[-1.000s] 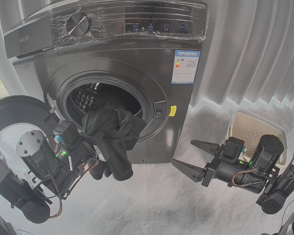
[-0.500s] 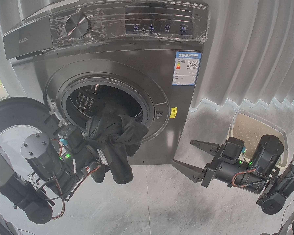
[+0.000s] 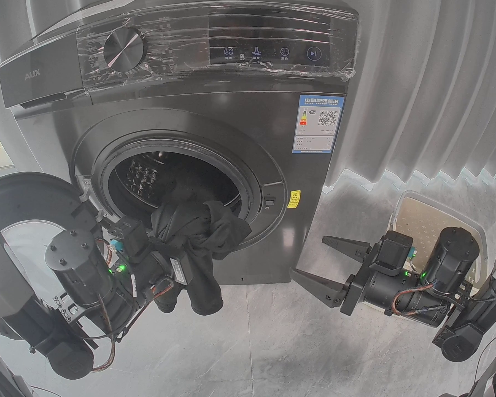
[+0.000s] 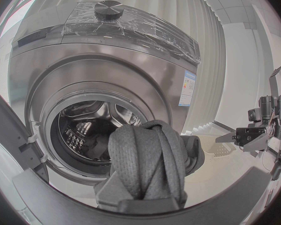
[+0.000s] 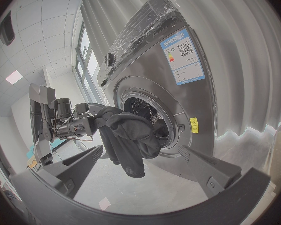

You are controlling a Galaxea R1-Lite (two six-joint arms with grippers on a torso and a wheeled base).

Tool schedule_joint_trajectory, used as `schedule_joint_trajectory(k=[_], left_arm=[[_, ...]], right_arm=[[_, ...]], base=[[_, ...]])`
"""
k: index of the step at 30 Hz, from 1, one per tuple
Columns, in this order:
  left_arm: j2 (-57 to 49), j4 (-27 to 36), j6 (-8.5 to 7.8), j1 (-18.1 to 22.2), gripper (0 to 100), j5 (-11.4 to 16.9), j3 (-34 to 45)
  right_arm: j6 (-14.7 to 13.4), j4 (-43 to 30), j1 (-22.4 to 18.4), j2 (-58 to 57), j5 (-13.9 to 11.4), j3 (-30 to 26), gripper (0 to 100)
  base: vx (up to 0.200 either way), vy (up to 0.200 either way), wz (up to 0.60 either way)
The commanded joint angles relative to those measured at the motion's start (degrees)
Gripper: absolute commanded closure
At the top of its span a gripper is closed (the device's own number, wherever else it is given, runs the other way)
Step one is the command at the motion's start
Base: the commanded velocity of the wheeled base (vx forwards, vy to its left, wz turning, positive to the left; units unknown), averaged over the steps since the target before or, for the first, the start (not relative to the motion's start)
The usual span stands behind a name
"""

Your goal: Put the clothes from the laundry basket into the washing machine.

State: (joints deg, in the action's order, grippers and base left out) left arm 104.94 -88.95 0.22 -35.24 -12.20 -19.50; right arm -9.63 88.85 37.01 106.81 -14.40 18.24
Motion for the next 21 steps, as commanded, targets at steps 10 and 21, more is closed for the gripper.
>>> schedule_joint_trajectory(k=[10, 21], left_arm=[[0.8, 0.01, -0.04, 0.0, 100, -0.01, 0.08], [0.88, 0.01, 0.4, 0.09, 100, 0.07, 0.52]], right_arm=[[-0.04, 0.01, -0.01, 0.06, -0.02, 0.04, 0], [-0.04, 0.01, 0.17, 0.24, -0.02, 0.04, 0]], base=[[0.0, 0.08, 0.0], [0.0, 0.145, 0.0]])
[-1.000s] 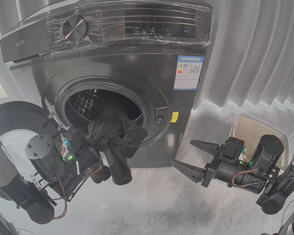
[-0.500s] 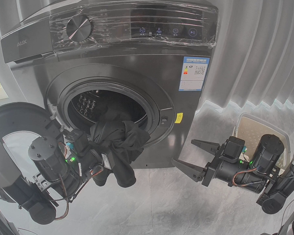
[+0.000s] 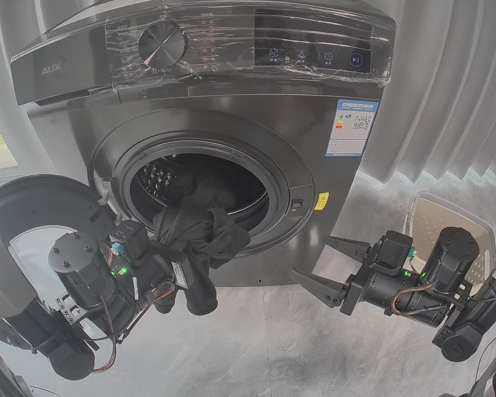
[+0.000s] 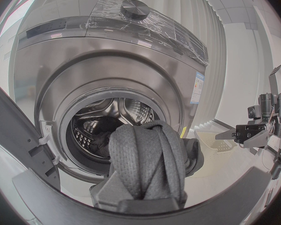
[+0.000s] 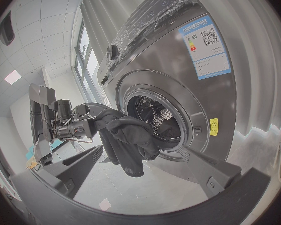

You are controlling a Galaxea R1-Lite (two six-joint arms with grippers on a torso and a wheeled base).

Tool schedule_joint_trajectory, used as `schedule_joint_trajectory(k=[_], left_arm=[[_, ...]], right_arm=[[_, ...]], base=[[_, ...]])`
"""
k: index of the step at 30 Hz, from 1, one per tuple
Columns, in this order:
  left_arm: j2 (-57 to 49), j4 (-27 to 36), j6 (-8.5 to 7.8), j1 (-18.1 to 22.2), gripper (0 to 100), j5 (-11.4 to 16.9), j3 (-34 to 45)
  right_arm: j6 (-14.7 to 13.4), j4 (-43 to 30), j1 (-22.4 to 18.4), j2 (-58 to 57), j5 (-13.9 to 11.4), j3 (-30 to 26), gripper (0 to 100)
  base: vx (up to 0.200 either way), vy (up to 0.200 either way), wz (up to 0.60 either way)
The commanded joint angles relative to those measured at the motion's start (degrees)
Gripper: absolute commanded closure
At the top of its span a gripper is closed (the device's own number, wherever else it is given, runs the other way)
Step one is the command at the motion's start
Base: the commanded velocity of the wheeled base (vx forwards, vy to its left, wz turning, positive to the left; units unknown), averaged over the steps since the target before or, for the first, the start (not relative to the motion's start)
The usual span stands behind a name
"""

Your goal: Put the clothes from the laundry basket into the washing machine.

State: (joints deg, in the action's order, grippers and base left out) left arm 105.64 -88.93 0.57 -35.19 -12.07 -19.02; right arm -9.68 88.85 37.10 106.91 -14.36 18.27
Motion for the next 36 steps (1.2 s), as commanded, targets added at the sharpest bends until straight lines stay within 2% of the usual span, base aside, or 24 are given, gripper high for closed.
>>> schedule_joint_trajectory(k=[1, 4, 19, 25, 36], left_arm=[[0.18, -0.01, -0.05, 0.04, 100, -0.06, 0.03], [0.09, -0.01, -0.05, 0.04, 100, -0.06, 0.03], [0.09, -0.01, -0.4, -0.58, 100, -0.06, 1.18], [0.18, -0.01, -0.4, -0.84, 100, -0.06, 1.18], [0.79, -0.1, -0.49, -1.02, 100, -0.15, 1.53]], right_arm=[[0.01, 0.01, 0.08, 0.14, -0.05, -0.08, 0], [0.01, 0.01, 0.08, 0.14, -0.05, -0.08, 0], [0.01, 0.01, -0.01, 0.32, -0.05, -0.17, 0], [0.01, 0.01, -0.09, 0.23, -0.05, -0.17, 0], [0.01, 0.01, -0.01, 0.05, -0.05, -0.17, 0]], base=[[0.0, 0.2, 0.0], [0.0, 0.2, 0.0], [0.0, 0.0, 0.0], [0.2, 0.0, 0.0], [0.0, 0.0, 0.0]])
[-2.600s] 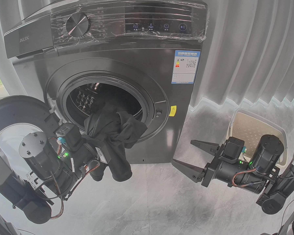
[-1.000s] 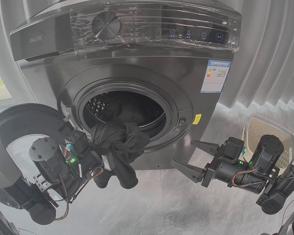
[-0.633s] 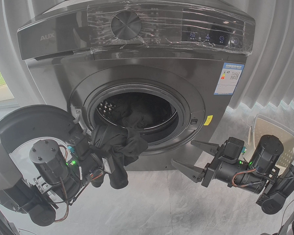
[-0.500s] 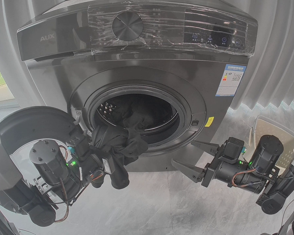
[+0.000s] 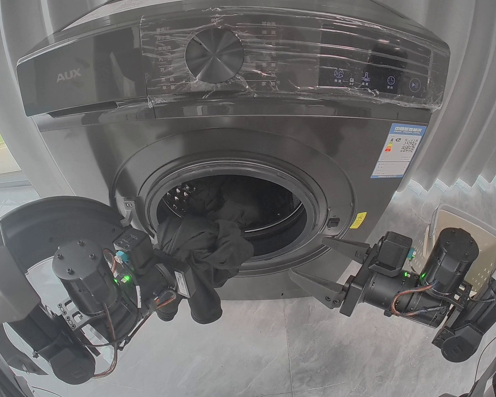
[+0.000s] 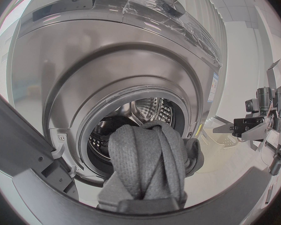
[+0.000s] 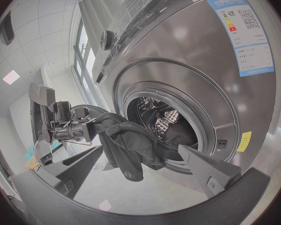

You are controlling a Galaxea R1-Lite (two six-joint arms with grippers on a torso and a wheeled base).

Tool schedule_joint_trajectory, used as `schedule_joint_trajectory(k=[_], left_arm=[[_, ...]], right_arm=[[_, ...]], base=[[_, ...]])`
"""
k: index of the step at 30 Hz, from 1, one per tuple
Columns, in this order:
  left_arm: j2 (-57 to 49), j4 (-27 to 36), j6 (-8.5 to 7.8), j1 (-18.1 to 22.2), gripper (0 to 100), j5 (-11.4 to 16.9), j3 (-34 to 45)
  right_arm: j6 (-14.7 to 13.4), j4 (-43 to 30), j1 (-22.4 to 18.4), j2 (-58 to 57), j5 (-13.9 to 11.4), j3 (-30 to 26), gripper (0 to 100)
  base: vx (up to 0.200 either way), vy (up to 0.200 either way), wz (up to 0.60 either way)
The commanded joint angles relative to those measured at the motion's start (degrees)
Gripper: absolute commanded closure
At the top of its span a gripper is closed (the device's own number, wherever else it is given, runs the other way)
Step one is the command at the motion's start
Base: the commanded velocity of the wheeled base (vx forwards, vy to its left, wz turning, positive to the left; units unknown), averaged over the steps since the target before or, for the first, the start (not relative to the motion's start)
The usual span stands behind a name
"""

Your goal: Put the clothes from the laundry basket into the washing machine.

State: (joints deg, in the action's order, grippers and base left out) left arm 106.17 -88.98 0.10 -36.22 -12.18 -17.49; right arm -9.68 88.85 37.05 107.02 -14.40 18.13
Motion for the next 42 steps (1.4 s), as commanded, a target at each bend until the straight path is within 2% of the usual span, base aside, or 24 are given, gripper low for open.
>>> schedule_joint_trajectory(k=[1, 4, 10, 25, 31, 35, 38, 42], left_arm=[[0.27, -0.05, -0.01, 0.01, 100, -0.04, 0.0], [0.44, -0.05, -0.01, 0.01, 100, -0.04, 0.0], [0.44, -0.05, -0.01, 0.01, 100, -0.04, -0.08], [0.97, -0.05, -0.1, -2.45, 100, -0.57, 0.97], [1.94, -0.05, -0.01, -2.81, 100, -0.57, 0.97], [2.03, -0.05, 0.08, -3.77, 100, -0.57, 1.06], [2.38, -0.05, 1.05, -7.38, 100, -0.57, 0.27], [7.04, -0.14, 1.57, -9.22, 100, -0.74, -1.67]], right_arm=[[0.01, 0.01, 0.13, -0.06, -0.02, -0.02, 0], [0.01, 0.01, 0.13, -0.06, -0.02, -0.02, 0], [0.01, 0.01, 0.13, -0.06, -0.02, -0.02, 0], [0.01, 0.01, 0.04, -0.15, -0.02, -0.2, 0], [0.01, 0.01, 0.04, -0.15, -0.02, -0.2, 0], [0.01, 0.01, 0.04, -0.15, -0.02, -0.29, 0], [0.01, 0.01, 0.39, -0.85, 0.25, -1.6, 0], [0.19, 0.01, -0.31, -2.87, 0.42, -4.15, 0]], base=[[0.0, 0.0, 0.0], [0.0, 0.0, 0.0], [0.0, 0.2, 0.0], [0.0, 0.0, 0.0], [0.2, 0.0, 0.0], [0.0, 0.0, 0.0], [0.0, 0.0, 0.0], [0.0, 0.0, 0.0]])
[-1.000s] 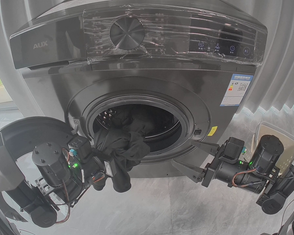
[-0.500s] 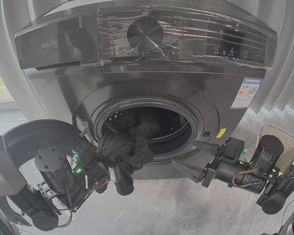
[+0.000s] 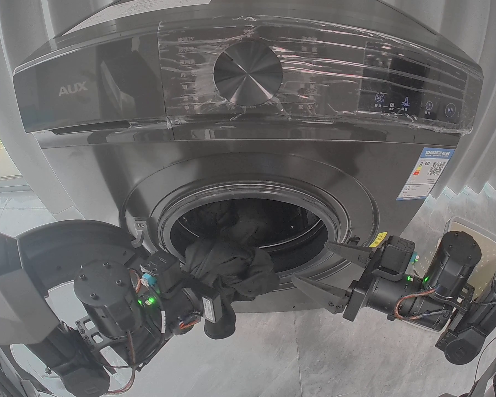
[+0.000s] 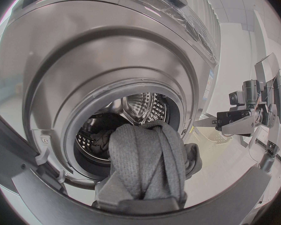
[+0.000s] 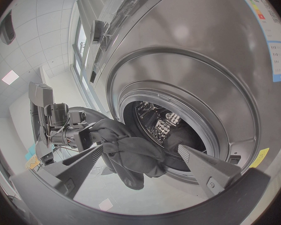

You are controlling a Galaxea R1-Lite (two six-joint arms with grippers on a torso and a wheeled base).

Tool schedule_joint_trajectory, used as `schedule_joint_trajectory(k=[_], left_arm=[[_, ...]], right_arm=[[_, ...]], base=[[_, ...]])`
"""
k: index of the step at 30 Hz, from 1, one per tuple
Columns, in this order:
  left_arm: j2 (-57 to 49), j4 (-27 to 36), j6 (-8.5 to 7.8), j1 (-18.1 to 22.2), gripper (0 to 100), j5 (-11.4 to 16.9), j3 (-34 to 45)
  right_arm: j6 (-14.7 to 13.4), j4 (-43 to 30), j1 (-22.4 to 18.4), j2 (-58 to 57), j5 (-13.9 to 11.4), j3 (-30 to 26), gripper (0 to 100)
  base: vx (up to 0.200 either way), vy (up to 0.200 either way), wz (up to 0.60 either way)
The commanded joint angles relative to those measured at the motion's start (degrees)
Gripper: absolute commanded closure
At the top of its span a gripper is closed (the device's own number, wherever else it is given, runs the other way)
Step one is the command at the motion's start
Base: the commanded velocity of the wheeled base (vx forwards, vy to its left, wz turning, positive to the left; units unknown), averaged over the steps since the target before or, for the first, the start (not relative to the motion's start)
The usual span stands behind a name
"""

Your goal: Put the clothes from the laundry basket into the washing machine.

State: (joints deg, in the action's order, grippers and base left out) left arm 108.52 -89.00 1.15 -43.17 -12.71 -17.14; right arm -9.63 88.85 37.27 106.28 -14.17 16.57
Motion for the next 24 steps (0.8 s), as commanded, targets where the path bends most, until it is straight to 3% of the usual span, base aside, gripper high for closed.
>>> schedule_joint_trajectory(k=[1, 4, 9, 10, 14, 16, 17, 19, 24], left_arm=[[6.09, -0.12, 0.35, -1.92, 100, -0.29, -2.64], [9.34, -0.03, 0.44, -1.04, 100, -2.05, -5.27], [11.19, 0.06, 1.05, -0.34, 100, -1.35, -7.03], [11.63, 0.06, 1.93, 0.45, 100, 1.73, -7.38], [12.15, 0.15, 2.37, 1.33, 100, 4.45, -8.96], [13.21, 0.23, 3.69, 2.65, 100, 4.37, -12.04], [14.88, 0.76, 8.26, 3.35, 100, 4.37, -15.91], [17.25, 0.41, 11.69, 3.44, 100, 4.28, -18.72], [21.73, 0.32, 11.16, 3.26, 100, 3.22, -23.2]], right_arm=[[0.05, 0.01, -0.79, -2.22, 0.19, -3.03, 0], [0.14, 0.01, -1.93, -3.27, 0.1, -5.23, 0], [0.67, -0.08, -1.85, -4.15, -0.07, -8.04, 0], [1.02, -0.08, -1.85, -4.06, -0.16, -9.36, 0], [1.02, -0.08, -1.5, -3.97, -0.16, -9.36, 0], [1.02, -0.08, -1.41, -3.97, -0.25, -9.27, 0], [1.02, -0.08, -1.23, -3.97, -0.25, -9.36, 0], [1.02, -0.08, -1.23, -3.97, -0.25, -9.27, 0], [1.02, -0.08, -1.06, -3.88, -0.25, -9.18, 0]], base=[[0.0, 0.0, 0.0], [0.0, 0.0, 0.0], [0.0, 0.0, 0.0], [0.0, 0.0, 0.0], [0.0, 0.0, 0.0], [0.0, 0.0, 0.0], [0.0, 0.0, 0.0], [0.0, 0.0, 0.0], [0.0, 0.0, 0.0]])
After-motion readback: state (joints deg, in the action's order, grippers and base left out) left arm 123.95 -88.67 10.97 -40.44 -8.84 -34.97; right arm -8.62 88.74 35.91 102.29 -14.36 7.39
